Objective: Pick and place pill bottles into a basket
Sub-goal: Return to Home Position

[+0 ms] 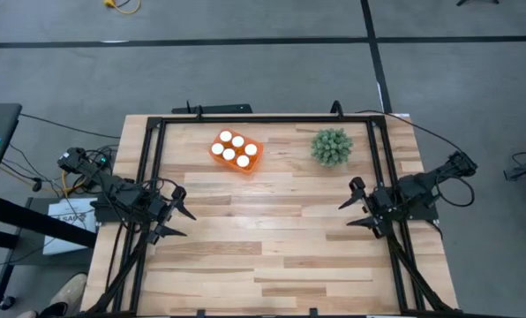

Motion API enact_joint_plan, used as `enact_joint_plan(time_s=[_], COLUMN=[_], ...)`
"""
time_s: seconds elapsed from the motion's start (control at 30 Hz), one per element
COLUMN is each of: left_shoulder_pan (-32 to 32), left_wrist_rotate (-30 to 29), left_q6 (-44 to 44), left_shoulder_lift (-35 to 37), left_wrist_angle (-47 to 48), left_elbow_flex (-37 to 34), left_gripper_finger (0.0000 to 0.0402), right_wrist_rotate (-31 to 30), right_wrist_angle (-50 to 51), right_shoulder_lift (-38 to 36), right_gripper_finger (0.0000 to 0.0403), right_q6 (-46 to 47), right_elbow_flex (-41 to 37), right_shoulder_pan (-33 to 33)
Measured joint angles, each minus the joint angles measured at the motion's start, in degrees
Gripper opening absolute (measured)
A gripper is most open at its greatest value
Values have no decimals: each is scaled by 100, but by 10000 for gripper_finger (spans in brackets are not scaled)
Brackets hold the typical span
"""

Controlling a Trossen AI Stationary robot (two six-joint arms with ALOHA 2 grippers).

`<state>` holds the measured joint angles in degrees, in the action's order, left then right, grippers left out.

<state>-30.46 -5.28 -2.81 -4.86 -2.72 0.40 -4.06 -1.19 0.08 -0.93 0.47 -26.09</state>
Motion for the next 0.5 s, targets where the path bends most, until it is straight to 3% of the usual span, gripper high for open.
enact_joint_plan(time_s=[0.5], left_shoulder_pan=[0], left_wrist_rotate=[4], left_q6=[0], left_shoulder_lift=[0], left_wrist_angle=[0], left_elbow_flex=[0], left_gripper_finger=[242], right_wrist_rotate=[-30], right_wrist_angle=[17], right_shoulder_lift=[0], right_gripper_finger=[240], right_q6=[53], right_elbow_flex=[4], right_shoulder_pan=[0])
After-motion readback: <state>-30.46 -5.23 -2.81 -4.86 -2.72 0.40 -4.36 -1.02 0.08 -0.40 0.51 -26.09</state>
